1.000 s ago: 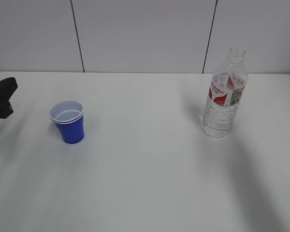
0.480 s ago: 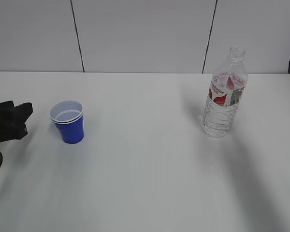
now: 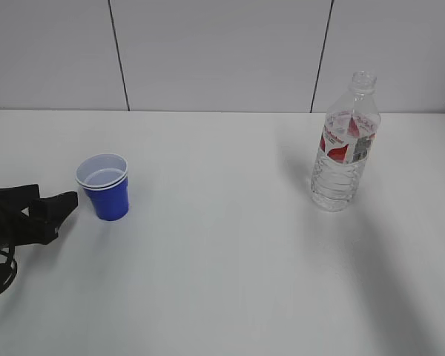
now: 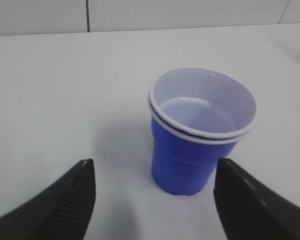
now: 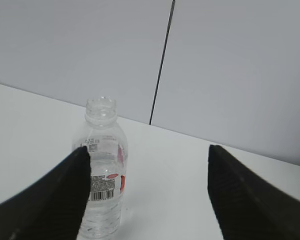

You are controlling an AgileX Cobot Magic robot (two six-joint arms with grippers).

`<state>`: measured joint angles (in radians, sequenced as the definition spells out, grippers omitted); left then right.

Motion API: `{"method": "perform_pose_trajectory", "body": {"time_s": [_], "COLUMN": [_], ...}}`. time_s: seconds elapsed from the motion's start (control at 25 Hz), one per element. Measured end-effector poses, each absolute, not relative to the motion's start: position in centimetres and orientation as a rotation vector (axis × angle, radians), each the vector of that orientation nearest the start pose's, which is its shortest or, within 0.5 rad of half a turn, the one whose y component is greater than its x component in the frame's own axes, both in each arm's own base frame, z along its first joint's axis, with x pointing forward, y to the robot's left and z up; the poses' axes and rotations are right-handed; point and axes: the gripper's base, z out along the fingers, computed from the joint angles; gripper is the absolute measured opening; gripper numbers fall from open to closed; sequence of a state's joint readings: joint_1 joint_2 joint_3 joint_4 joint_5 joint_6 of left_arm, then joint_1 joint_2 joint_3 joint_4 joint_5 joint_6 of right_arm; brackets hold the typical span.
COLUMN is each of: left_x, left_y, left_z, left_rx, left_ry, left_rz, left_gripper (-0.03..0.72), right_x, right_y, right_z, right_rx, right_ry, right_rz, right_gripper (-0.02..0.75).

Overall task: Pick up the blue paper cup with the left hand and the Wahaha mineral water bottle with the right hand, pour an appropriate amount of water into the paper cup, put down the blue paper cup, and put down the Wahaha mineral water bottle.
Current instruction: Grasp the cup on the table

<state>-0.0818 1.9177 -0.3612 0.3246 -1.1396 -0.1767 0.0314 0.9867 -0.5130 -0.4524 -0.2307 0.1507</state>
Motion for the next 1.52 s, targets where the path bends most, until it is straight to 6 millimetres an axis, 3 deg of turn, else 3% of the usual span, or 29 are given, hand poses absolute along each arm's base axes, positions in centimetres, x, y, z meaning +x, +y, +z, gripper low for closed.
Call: {"method": "perform_pose_trajectory", "body": {"time_s": [0.24,0.56,0.88,1.2,1.52], "left_x": [25.9,27.3,27.3,28.3,29.0], "left_y": [-5.1,-5.2,-5.4,-8.9,-9.1], "left_z": [8.8,7.0,6.8,6.3,5.5], "left_rx": [0.34,0.36,0.376,0.457,0.367], "left_ry": [1.919,1.942,1.943,1.906,1.927], "left_rz": [-0.344,-0.335,-0.345,-0.385,-0.33], "left_gripper": [0.574,0.575,0.575,0.575,0.575], "right_x": [19.6,19.5,19.5,19.5,19.5], "right_y": [1.5,1.5,1.5,1.5,1.5], "right_z": [30.1,30.2,30.2,30.2,30.2], "right_rx": [-0.344,-0.342,-0.342,-0.341,-0.348], "right_ry": [1.656,1.652,1.654,1.654,1.652], "right_rz": [-0.109,-0.108,-0.109,-0.108,-0.112], "right_gripper": [0.548,0.548,0.548,0.548,0.548]}}
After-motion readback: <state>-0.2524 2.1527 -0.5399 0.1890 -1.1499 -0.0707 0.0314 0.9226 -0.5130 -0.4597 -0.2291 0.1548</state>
